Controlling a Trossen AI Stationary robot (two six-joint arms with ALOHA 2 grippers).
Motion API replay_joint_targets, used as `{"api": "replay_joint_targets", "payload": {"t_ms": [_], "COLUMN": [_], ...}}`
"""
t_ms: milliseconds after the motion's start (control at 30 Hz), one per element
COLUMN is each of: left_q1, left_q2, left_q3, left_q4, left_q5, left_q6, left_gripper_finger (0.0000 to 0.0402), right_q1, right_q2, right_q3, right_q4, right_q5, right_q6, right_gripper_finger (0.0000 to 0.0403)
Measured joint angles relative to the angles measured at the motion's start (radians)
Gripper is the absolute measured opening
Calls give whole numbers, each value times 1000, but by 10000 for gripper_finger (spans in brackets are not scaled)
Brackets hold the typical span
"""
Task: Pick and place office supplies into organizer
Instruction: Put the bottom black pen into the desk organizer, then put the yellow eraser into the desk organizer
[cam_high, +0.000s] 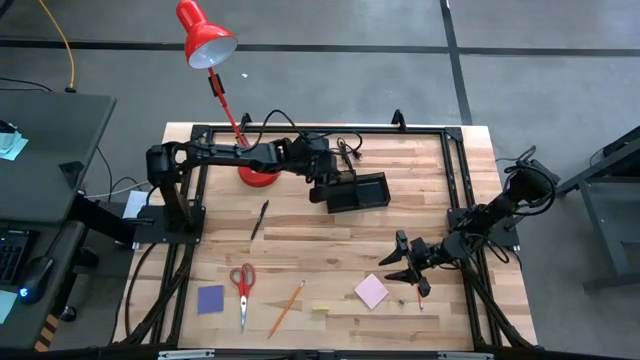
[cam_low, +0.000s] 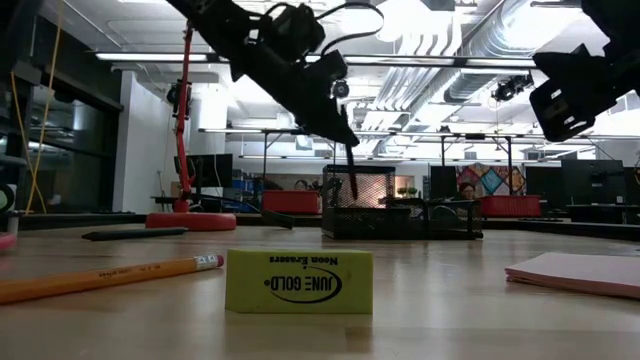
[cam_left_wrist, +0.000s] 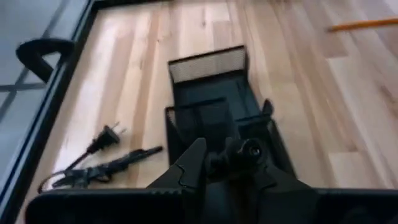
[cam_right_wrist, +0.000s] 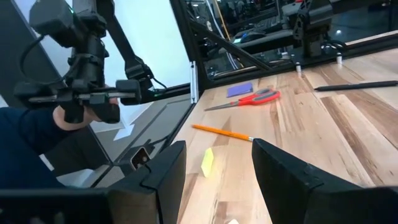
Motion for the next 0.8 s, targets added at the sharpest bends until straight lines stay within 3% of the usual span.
{"api": "replay_joint_targets", "payload": {"t_ms": [200, 600, 800], "left_q1": [0, 0, -19], "left_q2": [18, 7, -75], "left_q3": [-2, -1, -1], "left_q4": [24, 78, 113], "left_q5": [21, 17, 63], "left_q6": [-1, -7, -9], "left_gripper_finger": [72, 77, 78], "right_q1": [0, 2, 1], "right_q2": [0, 0, 0], "right_q3": [0, 0, 0], "right_q4": [-1, -1, -2], "right_q5": [0, 12, 62], "right_q6": [0, -14, -35], "right_gripper_finger": [178, 178, 178]}}
